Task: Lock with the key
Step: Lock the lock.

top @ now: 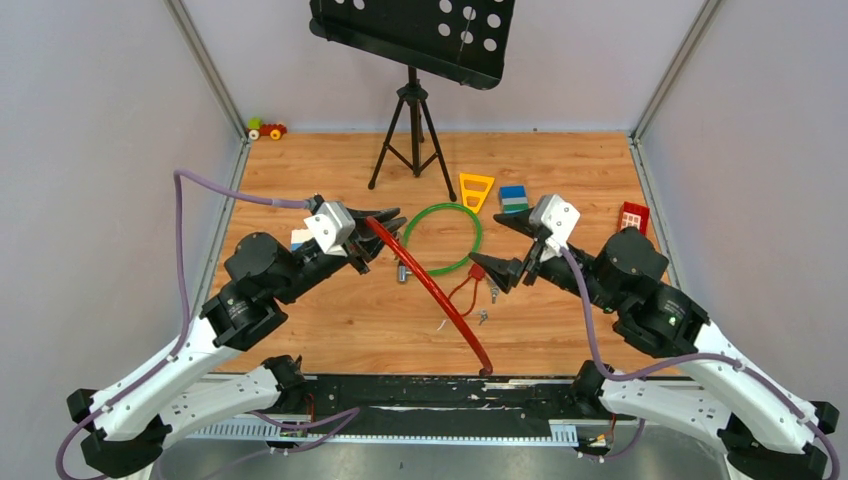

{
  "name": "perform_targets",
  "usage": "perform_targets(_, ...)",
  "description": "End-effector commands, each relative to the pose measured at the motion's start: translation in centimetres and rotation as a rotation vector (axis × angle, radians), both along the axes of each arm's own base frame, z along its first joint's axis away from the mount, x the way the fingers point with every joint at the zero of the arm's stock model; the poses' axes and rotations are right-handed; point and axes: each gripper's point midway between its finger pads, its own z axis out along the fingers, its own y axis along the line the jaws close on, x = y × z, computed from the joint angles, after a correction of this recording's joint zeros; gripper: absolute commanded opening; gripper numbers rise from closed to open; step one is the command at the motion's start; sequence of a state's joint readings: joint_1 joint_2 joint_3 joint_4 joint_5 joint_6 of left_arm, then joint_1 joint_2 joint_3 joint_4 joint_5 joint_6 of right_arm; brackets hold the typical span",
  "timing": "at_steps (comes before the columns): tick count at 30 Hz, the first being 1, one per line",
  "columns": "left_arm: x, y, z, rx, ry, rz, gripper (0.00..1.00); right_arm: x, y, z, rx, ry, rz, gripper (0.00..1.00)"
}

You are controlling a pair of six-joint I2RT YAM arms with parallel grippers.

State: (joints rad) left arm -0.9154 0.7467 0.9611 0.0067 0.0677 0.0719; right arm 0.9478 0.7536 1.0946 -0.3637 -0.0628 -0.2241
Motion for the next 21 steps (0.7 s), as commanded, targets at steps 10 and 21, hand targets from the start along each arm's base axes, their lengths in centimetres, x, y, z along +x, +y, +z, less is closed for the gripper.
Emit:
perform_targets(10, -0.4, 3.2, 6.0, -0.080, -0.127, 0.088, 0.00, -8.1, -4.7, -2.5, -0.239, 0.060, 0.257, 0.71)
perform_targets(21, -0.1, 3.4, 5.8, -0.059, -0.116, 0.103, 0.00, -12.4, -1.6, -3.8, -0.206, 0.082, 0.587, 0.70)
